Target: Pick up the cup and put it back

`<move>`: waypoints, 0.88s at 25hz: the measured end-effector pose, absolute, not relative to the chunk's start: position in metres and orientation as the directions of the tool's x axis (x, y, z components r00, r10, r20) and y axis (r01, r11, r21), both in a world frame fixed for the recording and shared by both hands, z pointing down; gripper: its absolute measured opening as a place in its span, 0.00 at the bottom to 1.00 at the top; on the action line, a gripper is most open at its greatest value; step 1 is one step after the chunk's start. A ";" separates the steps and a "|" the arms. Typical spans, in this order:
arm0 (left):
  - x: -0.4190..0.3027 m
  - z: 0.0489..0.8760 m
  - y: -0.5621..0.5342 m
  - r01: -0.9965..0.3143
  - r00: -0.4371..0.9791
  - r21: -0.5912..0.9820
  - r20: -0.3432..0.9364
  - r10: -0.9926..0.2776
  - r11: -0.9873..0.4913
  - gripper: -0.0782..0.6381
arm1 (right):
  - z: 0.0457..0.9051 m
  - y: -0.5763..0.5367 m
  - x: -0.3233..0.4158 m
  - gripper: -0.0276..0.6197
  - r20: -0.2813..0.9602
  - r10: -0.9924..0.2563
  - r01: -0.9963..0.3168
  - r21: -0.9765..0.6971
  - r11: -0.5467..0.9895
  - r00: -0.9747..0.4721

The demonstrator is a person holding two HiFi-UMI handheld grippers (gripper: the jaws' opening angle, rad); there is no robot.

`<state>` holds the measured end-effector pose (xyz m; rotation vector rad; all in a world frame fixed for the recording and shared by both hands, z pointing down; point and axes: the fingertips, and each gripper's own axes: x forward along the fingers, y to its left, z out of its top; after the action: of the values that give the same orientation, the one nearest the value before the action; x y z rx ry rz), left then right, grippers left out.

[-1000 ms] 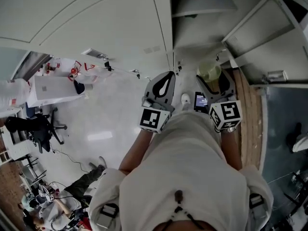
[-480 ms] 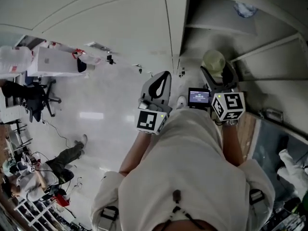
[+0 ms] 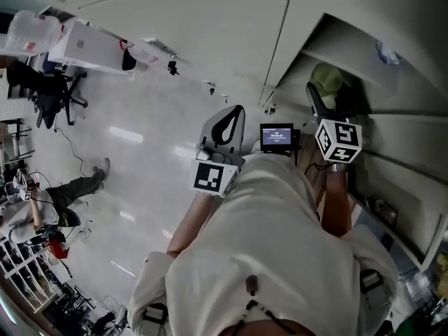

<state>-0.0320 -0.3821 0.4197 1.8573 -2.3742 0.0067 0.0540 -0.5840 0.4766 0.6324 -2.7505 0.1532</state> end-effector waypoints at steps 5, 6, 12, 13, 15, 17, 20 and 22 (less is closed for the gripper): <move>-0.040 0.419 -0.376 -0.951 -0.293 0.066 0.103 -0.951 0.301 0.12 | 0.488 -0.598 0.037 0.56 0.323 -0.401 -0.430 -0.021 0.902 -0.857; -0.041 0.419 -0.375 -0.950 -0.298 0.064 0.103 -0.949 0.305 0.12 | 0.490 -0.600 0.034 0.56 0.323 -0.401 -0.430 -0.022 0.902 -0.857; -0.040 0.426 -0.377 -0.952 -0.293 0.054 0.133 -0.947 0.302 0.12 | 0.507 -0.601 0.028 0.56 0.336 -0.403 -0.437 -0.030 0.899 -0.851; -0.039 0.427 -0.377 -0.952 -0.291 0.052 0.139 -0.947 0.300 0.12 | 0.509 -0.600 0.029 0.56 0.338 -0.405 -0.440 -0.031 0.897 -0.850; -0.039 0.428 -0.379 -0.953 -0.288 0.053 0.143 -0.947 0.298 0.12 | 0.511 -0.599 0.031 0.56 0.339 -0.413 -0.447 -0.024 0.894 -0.845; -0.039 0.427 -0.381 -0.955 -0.284 0.051 0.136 -0.949 0.293 0.12 | 0.511 -0.599 0.031 0.56 0.334 -0.420 -0.452 -0.020 0.892 -0.843; -0.036 0.428 -0.381 -0.959 -0.271 0.052 0.140 -0.953 0.280 0.12 | 0.510 -0.598 0.030 0.56 0.330 -0.418 -0.453 -0.030 0.891 -0.846; -0.035 0.429 -0.380 -0.960 -0.264 0.052 0.143 -0.954 0.274 0.12 | 0.507 -0.596 0.030 0.56 0.321 -0.415 -0.450 -0.039 0.892 -0.851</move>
<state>-0.0347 -0.3803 0.4290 1.8084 -2.3867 0.0676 0.0304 -0.5961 0.5073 0.6458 -2.7532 0.1610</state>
